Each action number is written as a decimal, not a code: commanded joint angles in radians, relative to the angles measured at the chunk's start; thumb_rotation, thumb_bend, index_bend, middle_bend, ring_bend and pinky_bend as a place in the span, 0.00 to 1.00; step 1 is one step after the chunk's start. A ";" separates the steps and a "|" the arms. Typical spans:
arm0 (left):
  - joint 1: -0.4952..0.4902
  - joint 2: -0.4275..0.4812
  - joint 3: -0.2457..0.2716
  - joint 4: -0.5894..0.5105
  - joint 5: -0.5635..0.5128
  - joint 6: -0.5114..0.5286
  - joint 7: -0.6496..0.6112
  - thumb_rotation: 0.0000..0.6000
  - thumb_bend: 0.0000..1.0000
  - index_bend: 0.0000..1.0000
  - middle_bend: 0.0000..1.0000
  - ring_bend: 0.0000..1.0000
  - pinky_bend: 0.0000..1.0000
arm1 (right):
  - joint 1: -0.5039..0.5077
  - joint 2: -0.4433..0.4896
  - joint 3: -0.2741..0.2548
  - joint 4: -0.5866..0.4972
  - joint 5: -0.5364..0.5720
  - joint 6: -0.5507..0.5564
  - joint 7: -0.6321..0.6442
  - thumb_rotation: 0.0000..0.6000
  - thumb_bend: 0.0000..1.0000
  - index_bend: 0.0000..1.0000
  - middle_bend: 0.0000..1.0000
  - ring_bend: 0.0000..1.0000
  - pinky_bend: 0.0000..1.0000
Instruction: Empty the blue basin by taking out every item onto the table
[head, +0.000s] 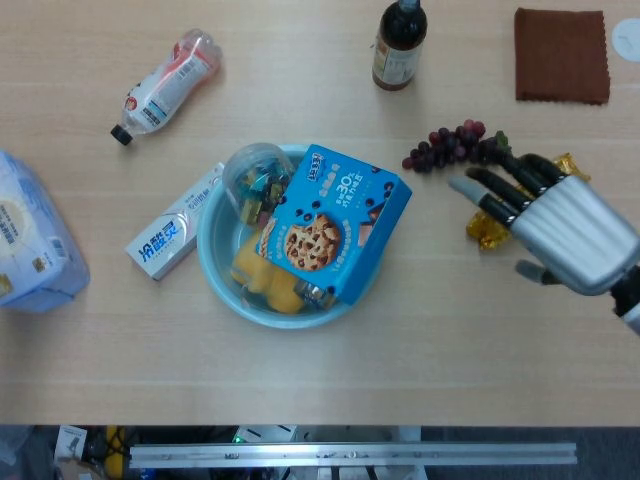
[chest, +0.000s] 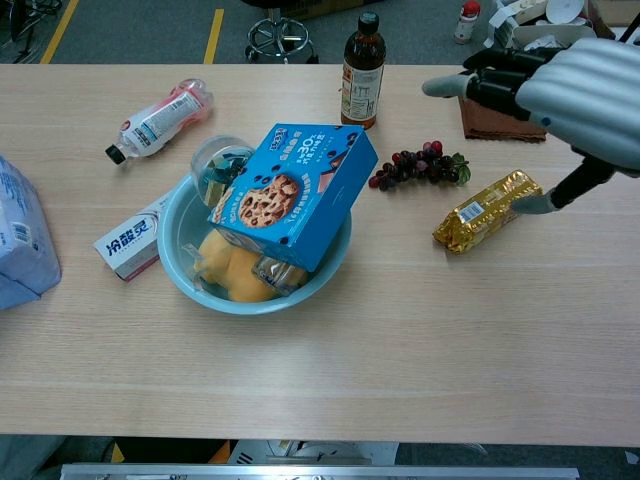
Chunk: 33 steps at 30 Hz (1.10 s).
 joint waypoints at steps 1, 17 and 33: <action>0.006 0.004 0.000 0.004 -0.004 0.008 -0.007 1.00 0.17 0.06 0.04 0.02 0.13 | 0.085 -0.111 0.034 0.022 0.083 -0.083 -0.109 1.00 0.04 0.08 0.17 0.07 0.22; 0.021 0.016 -0.001 0.020 -0.018 0.014 -0.041 1.00 0.17 0.06 0.04 0.02 0.13 | 0.226 -0.334 0.050 0.120 0.283 -0.118 -0.327 1.00 0.04 0.08 0.18 0.08 0.22; 0.027 0.020 -0.001 0.045 -0.026 0.009 -0.081 1.00 0.17 0.06 0.04 0.02 0.13 | 0.333 -0.455 0.054 0.213 0.403 -0.100 -0.405 1.00 0.06 0.12 0.21 0.10 0.23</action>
